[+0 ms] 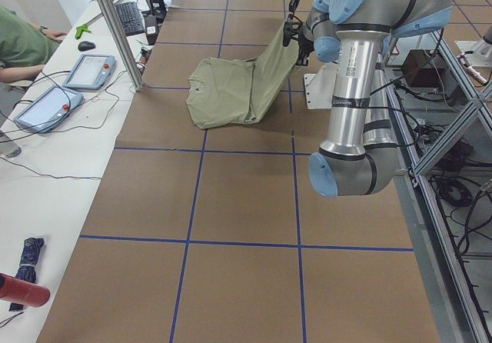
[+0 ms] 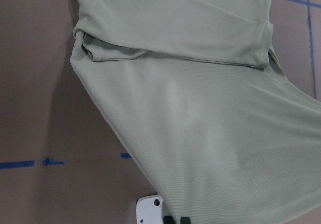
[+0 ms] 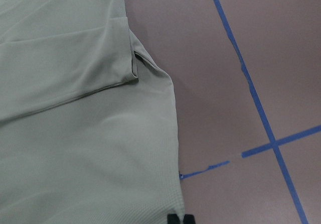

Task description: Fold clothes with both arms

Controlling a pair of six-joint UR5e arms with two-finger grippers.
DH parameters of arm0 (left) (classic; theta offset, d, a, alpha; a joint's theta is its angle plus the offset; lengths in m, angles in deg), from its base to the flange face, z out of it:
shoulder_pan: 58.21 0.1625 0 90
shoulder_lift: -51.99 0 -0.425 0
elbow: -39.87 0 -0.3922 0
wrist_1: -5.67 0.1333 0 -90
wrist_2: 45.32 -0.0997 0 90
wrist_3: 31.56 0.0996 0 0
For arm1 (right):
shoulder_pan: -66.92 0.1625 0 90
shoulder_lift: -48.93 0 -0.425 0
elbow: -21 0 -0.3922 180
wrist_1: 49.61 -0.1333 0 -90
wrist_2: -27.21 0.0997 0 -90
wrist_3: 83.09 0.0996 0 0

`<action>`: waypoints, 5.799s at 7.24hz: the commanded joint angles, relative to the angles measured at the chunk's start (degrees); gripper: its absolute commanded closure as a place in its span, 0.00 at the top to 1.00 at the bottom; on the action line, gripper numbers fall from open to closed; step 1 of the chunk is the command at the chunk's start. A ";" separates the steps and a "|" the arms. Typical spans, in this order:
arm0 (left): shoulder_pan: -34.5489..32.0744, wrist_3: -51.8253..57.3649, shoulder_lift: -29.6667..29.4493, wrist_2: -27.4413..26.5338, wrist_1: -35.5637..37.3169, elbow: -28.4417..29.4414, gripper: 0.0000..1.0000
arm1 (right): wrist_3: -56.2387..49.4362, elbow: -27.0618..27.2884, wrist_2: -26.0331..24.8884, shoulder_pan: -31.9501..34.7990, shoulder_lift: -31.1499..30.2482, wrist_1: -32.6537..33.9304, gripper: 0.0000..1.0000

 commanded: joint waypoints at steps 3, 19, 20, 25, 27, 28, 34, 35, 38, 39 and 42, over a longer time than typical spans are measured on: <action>-19.81 15.36 -10.11 2.94 -3.41 21.43 0.00 | -14.81 -20.61 5.78 17.62 10.68 -5.91 0.00; -28.20 27.68 -21.47 0.65 -31.55 66.13 1.00 | -27.31 -71.91 7.99 30.41 24.58 -39.44 1.00; -28.12 27.69 -20.94 0.74 -31.38 63.68 1.00 | -31.14 -70.68 11.13 30.93 24.32 -39.53 1.00; -16.90 17.03 -1.54 0.48 -46.61 49.24 1.00 | -33.38 -61.44 14.50 31.64 19.57 -39.61 1.00; -12.84 6.56 1.29 0.04 -50.62 48.28 0.64 | -33.20 -61.01 14.50 31.64 19.57 -39.62 1.00; -12.21 4.86 1.56 0.04 -50.62 48.27 0.58 | -33.20 -61.09 14.41 31.55 19.57 -39.62 1.00; -10.37 2.73 2.71 0.39 -50.80 47.39 0.22 | -32.50 -60.48 14.24 31.46 19.57 -39.62 1.00; -9.93 2.73 2.70 0.39 -50.80 47.39 0.00 | -32.50 -60.48 14.15 31.38 19.48 -39.62 1.00; -9.66 4.04 5.75 0.30 -50.62 43.82 0.00 | -32.67 -60.56 14.06 31.20 19.48 -39.62 1.00; -10.79 8.31 8.04 0.39 -50.10 41.79 0.00 | -32.76 -60.65 14.15 31.20 19.48 -39.70 1.00; -23.50 23.51 4.49 0.13 -49.92 50.95 0.00 | -32.50 -60.56 14.06 30.76 19.22 -39.70 1.00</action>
